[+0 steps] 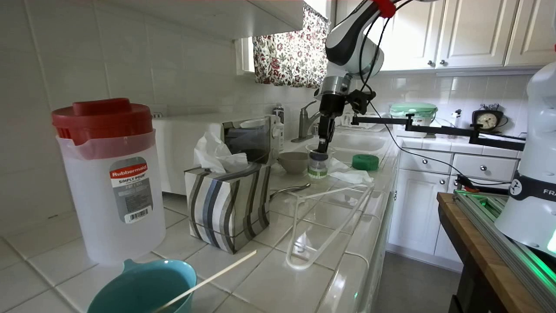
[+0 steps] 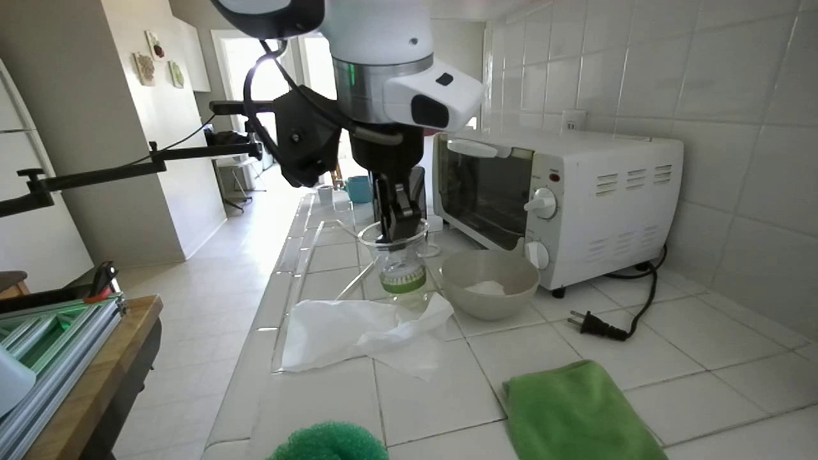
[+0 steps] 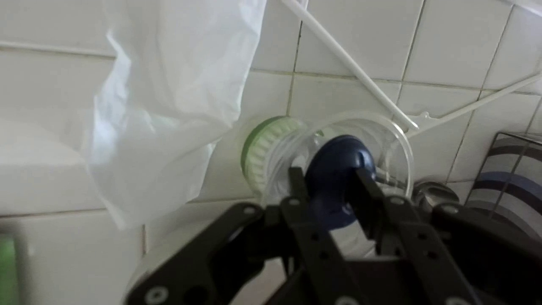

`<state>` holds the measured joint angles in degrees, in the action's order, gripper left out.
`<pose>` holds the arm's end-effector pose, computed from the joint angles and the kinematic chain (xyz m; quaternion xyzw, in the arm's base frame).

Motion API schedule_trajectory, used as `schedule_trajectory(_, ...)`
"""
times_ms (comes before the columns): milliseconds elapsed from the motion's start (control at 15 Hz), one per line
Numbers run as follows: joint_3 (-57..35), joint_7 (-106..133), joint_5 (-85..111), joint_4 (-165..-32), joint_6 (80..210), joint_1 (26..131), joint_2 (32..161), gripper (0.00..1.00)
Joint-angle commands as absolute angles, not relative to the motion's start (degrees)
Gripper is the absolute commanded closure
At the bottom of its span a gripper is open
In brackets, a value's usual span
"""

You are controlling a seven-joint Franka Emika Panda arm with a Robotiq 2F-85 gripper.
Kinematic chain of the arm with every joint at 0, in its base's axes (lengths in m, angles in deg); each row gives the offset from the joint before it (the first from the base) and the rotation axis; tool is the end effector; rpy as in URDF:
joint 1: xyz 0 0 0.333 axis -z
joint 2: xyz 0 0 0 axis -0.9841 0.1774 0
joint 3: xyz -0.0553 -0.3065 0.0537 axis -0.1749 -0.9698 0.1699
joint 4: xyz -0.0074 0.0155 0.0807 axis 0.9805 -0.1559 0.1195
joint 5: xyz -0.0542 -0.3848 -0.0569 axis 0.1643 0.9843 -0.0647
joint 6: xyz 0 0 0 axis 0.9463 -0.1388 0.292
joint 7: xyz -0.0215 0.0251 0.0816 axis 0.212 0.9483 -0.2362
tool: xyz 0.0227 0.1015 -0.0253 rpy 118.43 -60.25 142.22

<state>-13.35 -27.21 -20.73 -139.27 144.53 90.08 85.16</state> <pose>0.4901 -0.1387 0.2989 -0.9829 0.0237 -0.0514 0.1754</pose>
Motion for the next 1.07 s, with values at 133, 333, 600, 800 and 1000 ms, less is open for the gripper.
schedule_trajectory(133,-13.6,-27.6,-19.9,-139.4,144.3,90.3,85.3,0.95)
schedule_trajectory(333,-13.6,-28.5,-21.2,-139.7,144.9,90.4,85.0,0.96)
schedule_trajectory(600,-13.5,-28.6,-21.4,-139.8,144.8,90.4,84.7,0.62)
schedule_trajectory(800,-13.4,-28.8,-21.4,-140.2,144.9,90.3,83.7,0.49)
schedule_trajectory(1000,-13.2,-28.7,-21.0,-140.9,144.8,89.9,82.0,0.27)
